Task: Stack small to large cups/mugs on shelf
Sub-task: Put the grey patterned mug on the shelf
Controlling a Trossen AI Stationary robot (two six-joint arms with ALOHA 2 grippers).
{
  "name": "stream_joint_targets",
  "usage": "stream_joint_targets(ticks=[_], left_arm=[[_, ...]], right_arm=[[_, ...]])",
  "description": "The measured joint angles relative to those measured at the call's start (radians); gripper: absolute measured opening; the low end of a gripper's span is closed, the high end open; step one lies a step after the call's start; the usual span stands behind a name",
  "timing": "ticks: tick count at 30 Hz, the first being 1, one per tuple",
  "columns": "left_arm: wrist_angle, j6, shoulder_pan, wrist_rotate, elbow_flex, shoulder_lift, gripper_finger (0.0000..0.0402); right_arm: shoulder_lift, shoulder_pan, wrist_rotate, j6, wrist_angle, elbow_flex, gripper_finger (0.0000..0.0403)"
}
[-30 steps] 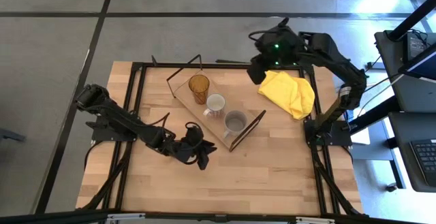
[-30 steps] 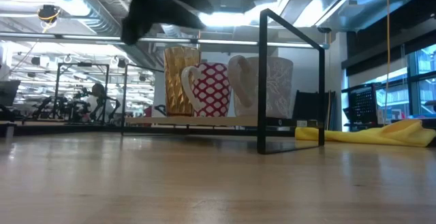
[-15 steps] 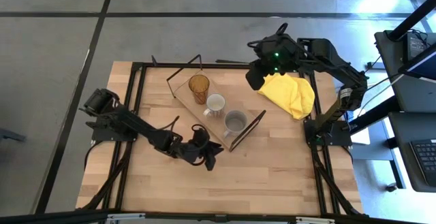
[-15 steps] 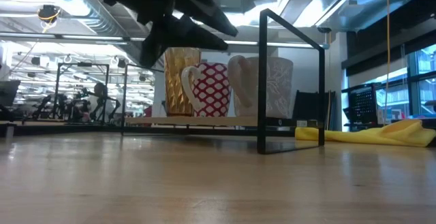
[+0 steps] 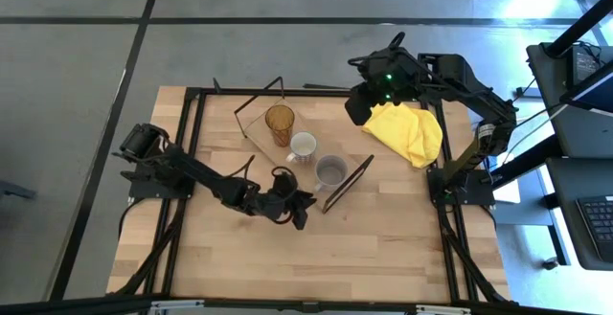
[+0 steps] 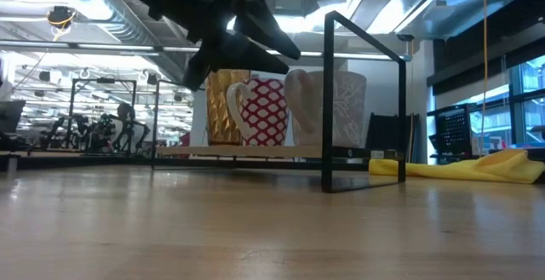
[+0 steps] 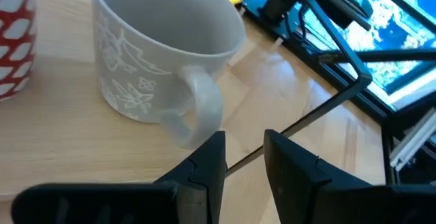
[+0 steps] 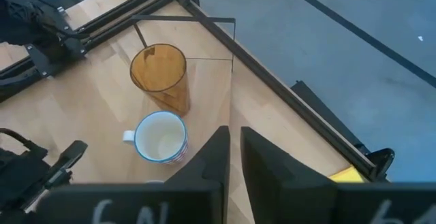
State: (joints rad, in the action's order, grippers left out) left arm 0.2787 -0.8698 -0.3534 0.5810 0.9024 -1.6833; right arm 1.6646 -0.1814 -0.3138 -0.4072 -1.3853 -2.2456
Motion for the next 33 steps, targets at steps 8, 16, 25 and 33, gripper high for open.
stream_joint_targets(ticks=[8, 16, 25, 33], left_arm=[[0.0, 0.044, 0.009, -0.024, 0.0, 0.0, 0.0096], [-0.005, 0.065, 0.038, -0.03, 0.0, 0.0, 0.0096], [-0.016, 0.067, 0.036, -0.052, 0.0, 0.0, 0.0096], [-0.091, 0.014, -0.001, 0.004, 0.0, 0.0, 0.0096]], right_arm=[[0.0, 0.0, -0.01, 0.006, 0.0, 0.0, 0.0039], [0.0, 0.0, -0.01, 0.008, 0.0, 0.0, 0.0039], [0.0, 0.0, -0.01, 0.008, -0.009, 0.0, 0.0039], [0.0, -0.001, -0.01, -0.003, -0.052, 0.0, 0.0039]])
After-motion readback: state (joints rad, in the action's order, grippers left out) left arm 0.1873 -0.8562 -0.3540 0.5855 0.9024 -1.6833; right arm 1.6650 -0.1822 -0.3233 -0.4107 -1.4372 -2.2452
